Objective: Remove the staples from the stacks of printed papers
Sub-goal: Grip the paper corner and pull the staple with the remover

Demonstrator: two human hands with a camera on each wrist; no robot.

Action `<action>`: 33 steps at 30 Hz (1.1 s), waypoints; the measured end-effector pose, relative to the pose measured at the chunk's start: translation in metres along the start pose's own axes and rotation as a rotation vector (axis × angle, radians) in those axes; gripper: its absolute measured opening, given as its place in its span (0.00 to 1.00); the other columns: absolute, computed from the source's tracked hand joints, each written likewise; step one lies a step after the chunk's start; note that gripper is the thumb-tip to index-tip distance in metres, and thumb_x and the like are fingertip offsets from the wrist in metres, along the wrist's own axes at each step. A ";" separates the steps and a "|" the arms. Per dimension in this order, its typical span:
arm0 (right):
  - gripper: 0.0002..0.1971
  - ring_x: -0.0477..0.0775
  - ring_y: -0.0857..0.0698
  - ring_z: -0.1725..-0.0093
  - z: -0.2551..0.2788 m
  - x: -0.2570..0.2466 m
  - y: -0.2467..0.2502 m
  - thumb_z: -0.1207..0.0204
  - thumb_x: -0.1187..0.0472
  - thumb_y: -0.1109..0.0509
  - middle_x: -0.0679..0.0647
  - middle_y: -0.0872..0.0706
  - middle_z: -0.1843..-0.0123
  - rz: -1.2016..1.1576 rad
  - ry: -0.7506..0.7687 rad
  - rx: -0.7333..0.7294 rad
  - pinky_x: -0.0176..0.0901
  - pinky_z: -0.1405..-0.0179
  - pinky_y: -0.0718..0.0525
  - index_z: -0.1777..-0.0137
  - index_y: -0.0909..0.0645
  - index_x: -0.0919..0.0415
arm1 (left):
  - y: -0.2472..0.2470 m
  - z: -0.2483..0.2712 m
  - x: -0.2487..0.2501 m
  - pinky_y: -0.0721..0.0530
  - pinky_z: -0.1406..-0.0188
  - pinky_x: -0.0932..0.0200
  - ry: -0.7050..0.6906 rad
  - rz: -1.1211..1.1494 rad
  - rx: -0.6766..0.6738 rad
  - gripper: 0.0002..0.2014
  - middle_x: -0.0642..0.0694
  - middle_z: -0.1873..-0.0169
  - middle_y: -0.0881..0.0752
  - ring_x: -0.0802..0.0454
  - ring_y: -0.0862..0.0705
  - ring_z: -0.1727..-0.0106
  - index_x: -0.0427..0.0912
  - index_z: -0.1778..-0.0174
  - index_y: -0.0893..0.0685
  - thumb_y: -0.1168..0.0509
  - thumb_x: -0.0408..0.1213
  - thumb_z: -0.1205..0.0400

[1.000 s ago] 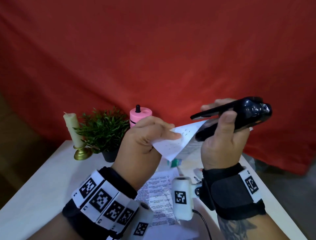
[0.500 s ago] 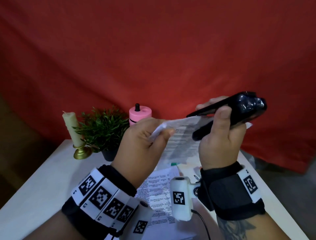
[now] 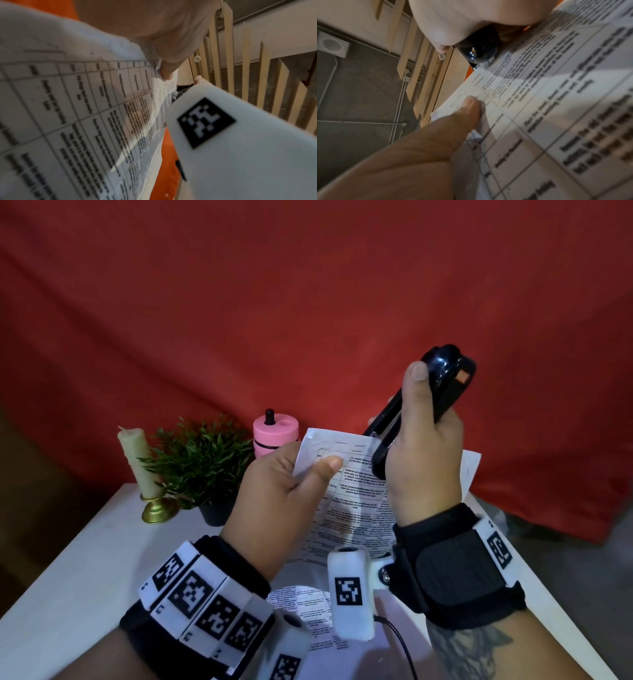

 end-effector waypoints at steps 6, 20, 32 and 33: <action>0.24 0.55 0.24 0.73 -0.005 -0.005 0.002 0.30 0.33 0.36 0.51 0.28 0.76 0.037 0.083 0.002 0.50 0.71 0.24 0.72 0.31 0.53 | -0.006 0.002 0.002 0.12 0.47 0.38 -0.011 0.030 -0.039 0.08 0.48 0.54 0.08 0.46 0.10 0.51 0.50 0.45 0.11 0.33 0.41 0.17; 0.22 0.57 0.13 0.60 0.005 -0.006 0.019 0.31 0.28 0.33 0.52 0.13 0.62 -0.104 0.309 0.018 0.51 0.58 0.14 0.56 0.16 0.46 | 0.005 -0.002 0.012 0.14 0.43 0.45 -0.320 0.003 0.003 0.13 0.47 0.49 0.10 0.50 0.12 0.44 0.45 0.54 0.08 0.24 0.23 0.29; 0.25 0.50 0.14 0.56 0.015 -0.006 0.025 0.23 0.33 0.37 0.37 0.16 0.52 -0.057 0.528 -0.047 0.42 0.53 0.17 0.48 0.25 0.57 | 0.002 0.000 0.016 0.14 0.60 0.59 -0.373 0.067 -0.033 0.11 0.47 0.48 0.11 0.52 0.13 0.45 0.41 0.58 0.09 0.24 0.25 0.35; 0.25 0.50 0.14 0.56 0.015 -0.006 0.025 0.23 0.34 0.37 0.39 0.16 0.52 -0.060 0.531 -0.050 0.41 0.53 0.17 0.48 0.25 0.57 | 0.002 0.000 0.015 0.13 0.60 0.59 -0.369 0.062 -0.031 0.11 0.47 0.49 0.11 0.52 0.13 0.45 0.40 0.59 0.09 0.24 0.25 0.35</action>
Point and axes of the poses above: each hand's wrist, its own z-axis away from the middle knuckle, its own y-axis out of the back of the hand, x = y × z, the point moved 7 cm from there along -z, towards the middle knuckle
